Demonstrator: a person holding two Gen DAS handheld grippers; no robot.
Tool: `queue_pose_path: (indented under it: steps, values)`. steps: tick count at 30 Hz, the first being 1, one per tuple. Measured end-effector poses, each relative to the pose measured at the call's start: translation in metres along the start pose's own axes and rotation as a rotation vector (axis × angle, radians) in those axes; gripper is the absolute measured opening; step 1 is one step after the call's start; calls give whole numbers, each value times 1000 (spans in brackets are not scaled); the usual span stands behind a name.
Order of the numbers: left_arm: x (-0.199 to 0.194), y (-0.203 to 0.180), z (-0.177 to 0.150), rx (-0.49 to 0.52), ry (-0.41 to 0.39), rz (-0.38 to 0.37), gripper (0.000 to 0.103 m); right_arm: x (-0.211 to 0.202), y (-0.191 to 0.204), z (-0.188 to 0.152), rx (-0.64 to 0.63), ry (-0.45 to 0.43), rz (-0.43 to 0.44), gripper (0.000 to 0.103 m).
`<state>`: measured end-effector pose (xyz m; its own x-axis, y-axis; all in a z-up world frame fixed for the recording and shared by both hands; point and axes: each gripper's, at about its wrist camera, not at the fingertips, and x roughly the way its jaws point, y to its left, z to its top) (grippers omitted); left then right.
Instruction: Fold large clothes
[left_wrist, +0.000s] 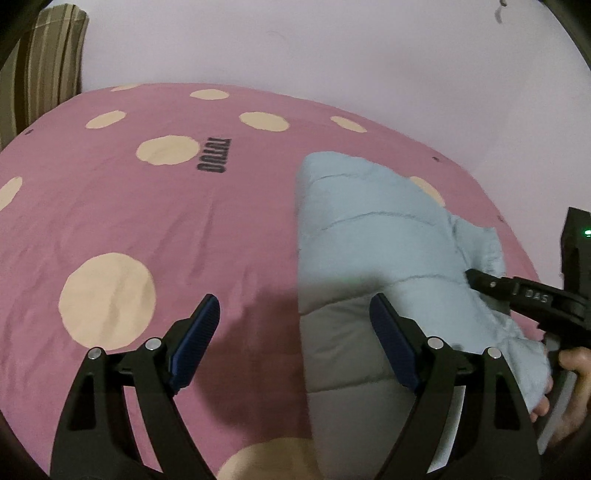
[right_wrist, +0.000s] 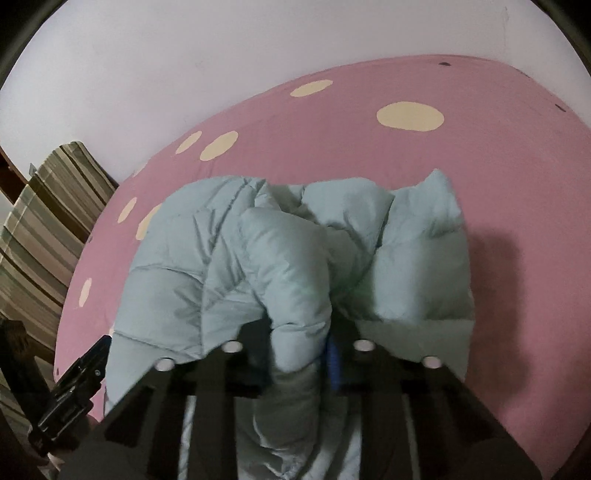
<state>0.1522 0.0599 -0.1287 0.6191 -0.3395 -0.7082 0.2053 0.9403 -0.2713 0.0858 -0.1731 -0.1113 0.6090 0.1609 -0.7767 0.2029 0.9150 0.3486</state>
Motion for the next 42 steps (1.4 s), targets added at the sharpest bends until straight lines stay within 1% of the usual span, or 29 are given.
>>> queue_pose_path:
  steps: [1,3,6,9,11,13,16,18,20,23,24,26,28,33,37,39,42]
  values:
    - [-2,-4,1,5,-4,-22,83,-2,-2,1,-7,-6,-11,16]
    - [-4,-16,1,32,-6,-53,83,-9,-11,1,-28,-30,-65,16]
    - [10,-37,-4,93,28,-44,84,-7,-33,-1,-17,-22,-111,16]
    - [29,-53,-10,117,85,-32,86,3,-57,-4,10,13,-106,17]
    - [40,-59,-12,125,107,-28,86,13,-71,-6,30,33,-97,18]
    - [50,-66,-13,150,122,-6,87,21,-79,-8,33,45,-90,18]
    - [63,-72,-18,205,134,38,87,29,-82,-11,32,49,-88,18]
    - [70,-69,-20,198,146,41,87,32,-81,-13,28,40,-96,18]
    - [73,-63,-21,176,157,27,87,31,-80,-13,34,30,-99,19]
    - [65,-56,-17,140,161,0,87,25,-78,-11,51,18,-90,22]
    - [63,-56,-16,138,159,2,87,21,-78,-12,55,14,-88,22]
    - [55,-56,-14,137,147,14,86,13,-75,-14,52,8,-102,26]
    - [43,-57,-12,131,122,32,85,6,-70,-15,40,-5,-126,29]
    - [11,-66,-10,121,56,24,85,-22,-60,-19,26,-38,-159,29]
    - [-6,-76,-13,143,29,22,85,-49,-50,-22,-10,-89,-196,29]
    - [-10,-82,-17,170,22,40,85,-64,-45,-27,-25,-109,-203,29]
    - [-8,-85,-25,208,21,80,85,-81,-38,-38,-39,-118,-185,29]
